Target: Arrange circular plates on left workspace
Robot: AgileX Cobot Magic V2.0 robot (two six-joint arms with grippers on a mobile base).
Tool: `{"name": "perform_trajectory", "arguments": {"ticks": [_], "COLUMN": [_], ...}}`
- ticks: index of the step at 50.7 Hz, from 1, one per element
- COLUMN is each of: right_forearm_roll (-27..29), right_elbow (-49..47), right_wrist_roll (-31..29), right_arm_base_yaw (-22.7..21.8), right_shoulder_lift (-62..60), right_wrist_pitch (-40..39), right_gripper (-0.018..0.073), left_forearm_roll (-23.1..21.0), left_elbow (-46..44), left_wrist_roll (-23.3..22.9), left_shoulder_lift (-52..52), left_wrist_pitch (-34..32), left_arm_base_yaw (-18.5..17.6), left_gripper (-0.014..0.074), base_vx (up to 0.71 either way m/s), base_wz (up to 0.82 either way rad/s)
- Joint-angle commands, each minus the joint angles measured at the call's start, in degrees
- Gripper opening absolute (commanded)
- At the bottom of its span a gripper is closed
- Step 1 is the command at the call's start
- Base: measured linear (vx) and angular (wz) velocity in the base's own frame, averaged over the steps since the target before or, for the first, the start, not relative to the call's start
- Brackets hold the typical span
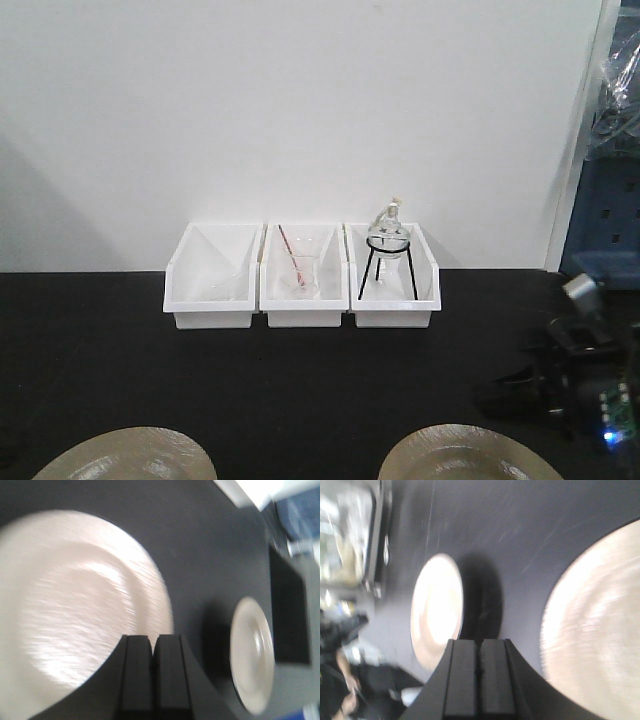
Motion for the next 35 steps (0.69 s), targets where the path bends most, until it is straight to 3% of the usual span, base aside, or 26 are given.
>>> {"name": "perform_trajectory", "arguments": {"ticks": [1, 6, 16, 26, 35], "right_forearm_roll": [3.8, 3.8, 4.7, 4.7, 5.6], "right_elbow": [-1.7, -1.7, -1.7, -1.7, -1.7], "right_wrist_roll": [-0.8, -1.5, -2.4, -3.7, -4.0], "right_arm_base_yaw": [-5.1, -9.2, -10.3, -10.3, -10.3], "right_shoulder_lift": [-2.7, -3.0, -3.1, -3.1, -3.1], "right_wrist_pitch": [5.1, 7.2, 5.4, 5.1, 4.9], "right_gripper": [-0.0004, -0.0004, -0.0004, -0.0004, -0.0004], "left_forearm_roll": [-0.5, 4.7, 12.2, 9.5, 6.1], "left_elbow": [-1.9, -1.9, -1.9, -1.9, -1.9], "left_wrist_roll": [-0.9, -0.9, -0.9, -0.9, 2.7], "left_shoulder_lift": [-1.7, -1.7, -1.7, -1.2, 4.3], "left_wrist_pitch": [2.8, 1.6, 1.1, -0.2, 1.2], "left_arm_base_yaw": [6.8, 10.1, 10.2, 10.2, 9.7], "left_gripper": [0.0, 0.0, 0.0, 0.0017, 0.012], "base_vx": [0.0, 0.0, 0.0, 0.0, 0.0], "base_wz": [0.0, 0.0, 0.0, 0.0, 0.0]}}
